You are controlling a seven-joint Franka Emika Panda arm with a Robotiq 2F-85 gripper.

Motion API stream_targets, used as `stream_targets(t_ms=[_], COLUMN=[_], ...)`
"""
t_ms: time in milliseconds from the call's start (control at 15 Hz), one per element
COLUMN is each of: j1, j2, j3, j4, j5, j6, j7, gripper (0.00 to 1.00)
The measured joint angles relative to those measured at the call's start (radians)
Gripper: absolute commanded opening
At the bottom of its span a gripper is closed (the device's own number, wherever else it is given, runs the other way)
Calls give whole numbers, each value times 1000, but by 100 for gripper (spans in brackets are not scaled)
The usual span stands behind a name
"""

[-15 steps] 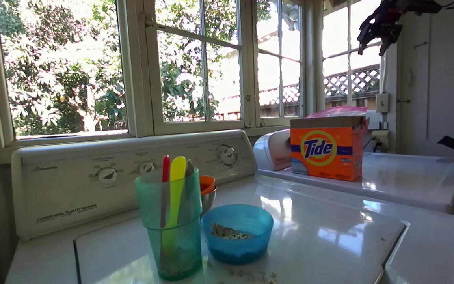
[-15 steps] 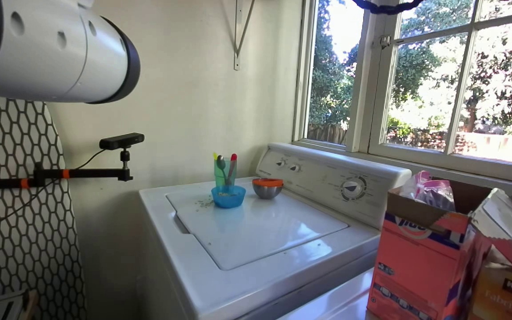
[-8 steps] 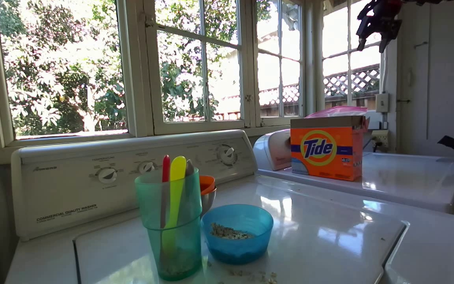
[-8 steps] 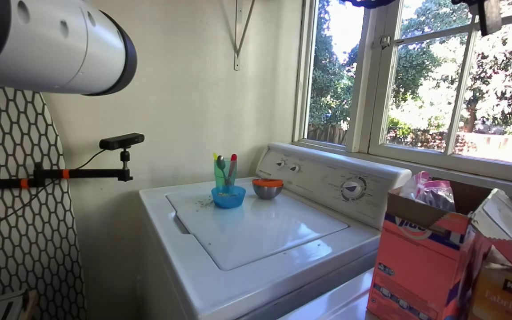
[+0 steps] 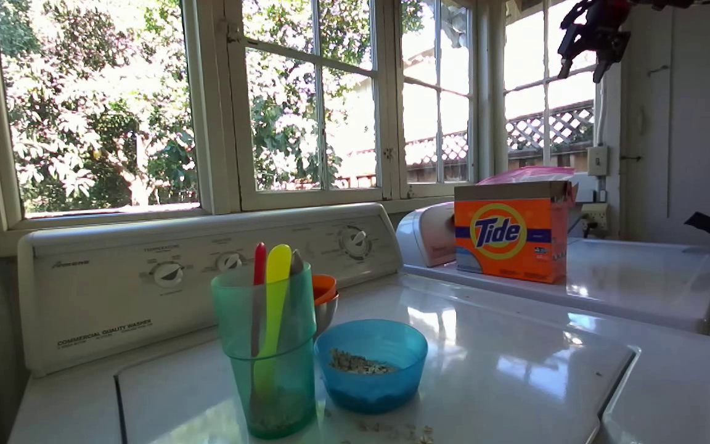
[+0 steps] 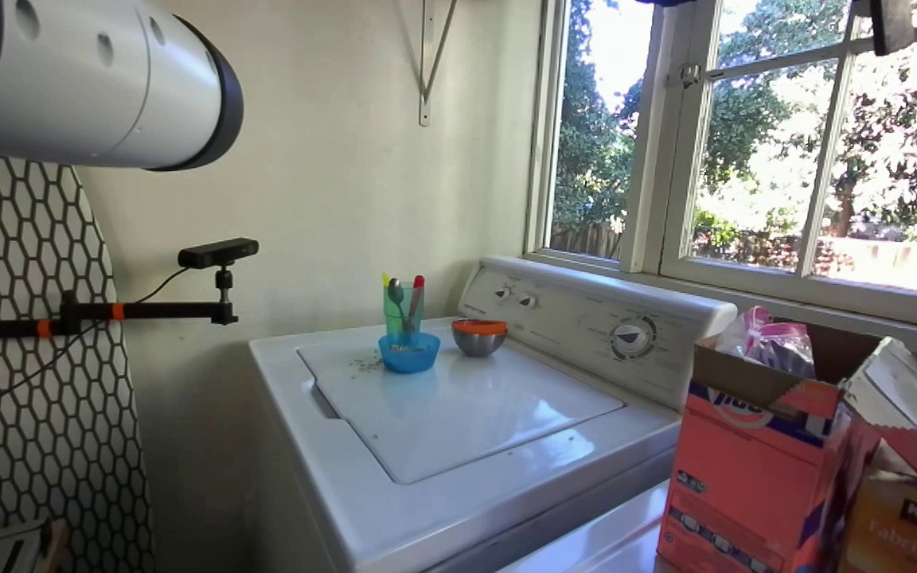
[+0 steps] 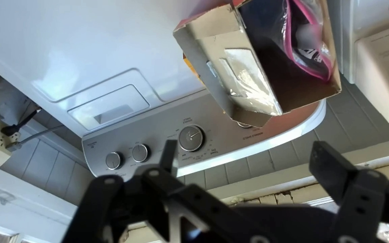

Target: Put the clear plastic inside the orange box and close the box.

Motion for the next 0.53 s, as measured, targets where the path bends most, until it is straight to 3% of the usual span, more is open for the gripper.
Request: stream_targets(t_ms=[333,533], j1=[-43,-63], j2=[-3,-2], j3=[8,17], j4=[-18,-20], j5=[10,22], j6=[-146,-160], j7=[-66,-95], gripper=[100,100])
